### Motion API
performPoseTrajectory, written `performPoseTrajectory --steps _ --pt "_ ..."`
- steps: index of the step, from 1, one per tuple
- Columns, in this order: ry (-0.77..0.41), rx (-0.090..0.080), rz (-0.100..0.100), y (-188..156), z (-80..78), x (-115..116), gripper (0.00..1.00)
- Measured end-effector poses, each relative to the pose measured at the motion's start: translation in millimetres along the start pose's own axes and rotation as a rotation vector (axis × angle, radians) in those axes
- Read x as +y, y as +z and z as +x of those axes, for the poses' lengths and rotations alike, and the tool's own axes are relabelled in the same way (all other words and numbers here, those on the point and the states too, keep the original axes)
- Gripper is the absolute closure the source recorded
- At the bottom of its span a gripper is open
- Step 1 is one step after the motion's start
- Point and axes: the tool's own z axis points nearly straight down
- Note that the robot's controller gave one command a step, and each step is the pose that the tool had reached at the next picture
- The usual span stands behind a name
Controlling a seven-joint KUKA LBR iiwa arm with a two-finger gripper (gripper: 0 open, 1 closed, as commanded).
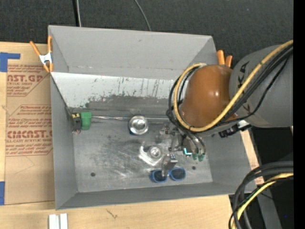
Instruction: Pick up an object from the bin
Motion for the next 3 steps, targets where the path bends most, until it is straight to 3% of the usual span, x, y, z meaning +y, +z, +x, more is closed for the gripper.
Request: performPoseTrajectory --steps 1,2,3 --pt "0.017 -0.015 0.0 79 -20.6 -29 0.0" --pt "-0.282 -0.01 0.001 70 1.7 -5 0.0" --pt "-0.263 -0.03 0.004 84 0.9 -98 0.0"
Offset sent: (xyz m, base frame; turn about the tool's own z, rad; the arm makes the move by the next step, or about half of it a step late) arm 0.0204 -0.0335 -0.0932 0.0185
